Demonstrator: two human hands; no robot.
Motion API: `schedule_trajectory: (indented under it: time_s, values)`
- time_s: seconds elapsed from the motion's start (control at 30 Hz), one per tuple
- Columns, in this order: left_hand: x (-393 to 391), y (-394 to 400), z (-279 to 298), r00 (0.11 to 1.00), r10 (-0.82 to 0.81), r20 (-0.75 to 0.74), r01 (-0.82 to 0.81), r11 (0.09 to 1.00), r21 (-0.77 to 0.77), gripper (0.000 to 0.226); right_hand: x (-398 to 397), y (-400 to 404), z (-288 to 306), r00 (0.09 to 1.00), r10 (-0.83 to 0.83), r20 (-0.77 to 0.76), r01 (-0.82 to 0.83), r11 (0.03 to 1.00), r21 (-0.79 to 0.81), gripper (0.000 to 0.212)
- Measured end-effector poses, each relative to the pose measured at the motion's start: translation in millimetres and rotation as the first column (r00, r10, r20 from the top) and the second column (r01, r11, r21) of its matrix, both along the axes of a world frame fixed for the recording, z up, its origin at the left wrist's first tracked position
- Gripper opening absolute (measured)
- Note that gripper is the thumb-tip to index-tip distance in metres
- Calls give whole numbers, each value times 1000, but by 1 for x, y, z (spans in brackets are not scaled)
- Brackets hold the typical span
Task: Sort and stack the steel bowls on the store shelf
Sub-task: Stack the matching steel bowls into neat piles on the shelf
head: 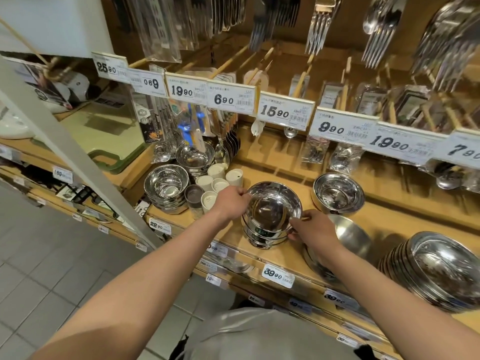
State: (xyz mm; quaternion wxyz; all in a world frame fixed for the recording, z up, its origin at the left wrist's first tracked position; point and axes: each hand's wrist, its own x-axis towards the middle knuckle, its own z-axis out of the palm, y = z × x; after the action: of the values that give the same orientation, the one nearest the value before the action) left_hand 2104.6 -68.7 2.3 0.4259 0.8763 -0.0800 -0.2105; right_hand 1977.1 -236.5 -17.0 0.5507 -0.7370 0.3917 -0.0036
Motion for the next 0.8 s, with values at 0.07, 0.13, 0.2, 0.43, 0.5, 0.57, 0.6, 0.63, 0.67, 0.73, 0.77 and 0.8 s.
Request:
schedule_trajectory:
  time_s: [0.07,0.13,0.2,0.43,0.5,0.57,0.6,0.63,0.67,0.73,0.77,0.8]
  values:
    - [-1,2,-2,999,8,-39,-9,1000,-23,28,-1,0,1,998,44,-37,-48,992,-114,23]
    - [-1,2,-5,996,0,-94,-8,997,-80,24,-3,1,2,997,48,-57,-55,989,-136,24]
    - [-2,2,-6,991,1,-134,-17,993,-116,28,-4,2,1,999,23,-34,-24,999,-24,23]
    - [-9,4,-10,970,29,-242,-71,984,-165,27,10,-4,16,994,101,-39,-101,995,-15,19]
    - [-15,3,-12,953,30,-301,-94,975,-201,21,15,-7,22,993,113,-40,-115,992,-46,20]
    - [-20,2,-13,946,40,-321,-114,970,-216,27,16,-8,26,992,127,-27,-129,988,-83,27]
    - [-22,1,-14,946,51,-321,-124,969,-212,32,16,-8,27,991,136,-11,-137,986,-94,29]
    - [-23,0,-13,946,60,-318,-130,970,-205,35,15,-7,27,989,145,8,-144,986,-90,31]
    - [-24,0,-13,947,64,-316,-133,971,-200,36,14,-7,27,988,150,30,-148,986,-73,35]
    - [-25,-1,-9,946,69,-317,-138,970,-200,34,11,-6,25,986,157,50,-154,986,-62,41]
    - [-26,-1,-6,946,71,-317,-140,970,-198,31,9,-6,24,986,159,49,-155,985,-69,42]
    - [-27,-1,-3,945,71,-319,-139,971,-195,27,7,-5,24,986,159,47,-155,985,-70,42]
